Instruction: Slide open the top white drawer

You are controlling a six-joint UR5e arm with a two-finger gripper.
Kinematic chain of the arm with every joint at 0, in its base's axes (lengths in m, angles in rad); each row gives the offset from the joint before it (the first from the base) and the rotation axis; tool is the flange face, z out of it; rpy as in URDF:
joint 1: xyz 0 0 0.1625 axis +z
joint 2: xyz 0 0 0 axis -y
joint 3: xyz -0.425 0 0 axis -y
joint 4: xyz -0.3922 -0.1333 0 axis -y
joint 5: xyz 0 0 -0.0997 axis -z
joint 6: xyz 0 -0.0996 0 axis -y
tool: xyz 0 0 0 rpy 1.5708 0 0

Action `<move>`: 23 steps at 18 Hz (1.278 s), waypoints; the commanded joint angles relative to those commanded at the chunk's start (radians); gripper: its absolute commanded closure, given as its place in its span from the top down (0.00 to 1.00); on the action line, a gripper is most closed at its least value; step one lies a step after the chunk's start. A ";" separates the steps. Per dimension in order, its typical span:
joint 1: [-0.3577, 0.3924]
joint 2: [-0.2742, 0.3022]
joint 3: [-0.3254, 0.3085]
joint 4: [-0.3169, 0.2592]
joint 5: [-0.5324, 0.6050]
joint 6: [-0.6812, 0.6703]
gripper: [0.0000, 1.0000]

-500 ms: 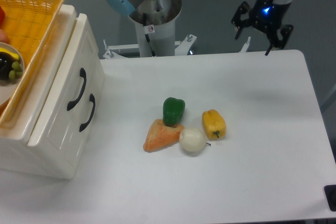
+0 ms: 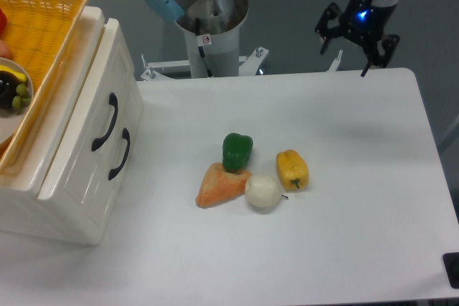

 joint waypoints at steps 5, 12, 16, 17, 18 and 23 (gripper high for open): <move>-0.002 0.009 -0.041 -0.011 0.003 -0.029 1.00; -0.023 0.025 -0.066 -0.034 0.003 -0.126 1.00; -0.080 0.011 -0.055 -0.032 -0.005 -0.309 1.00; -0.103 0.003 -0.052 -0.031 -0.006 -0.363 1.00; -0.127 -0.006 -0.046 -0.028 -0.005 -0.414 1.00; -0.228 -0.032 -0.017 -0.031 -0.006 -0.581 1.00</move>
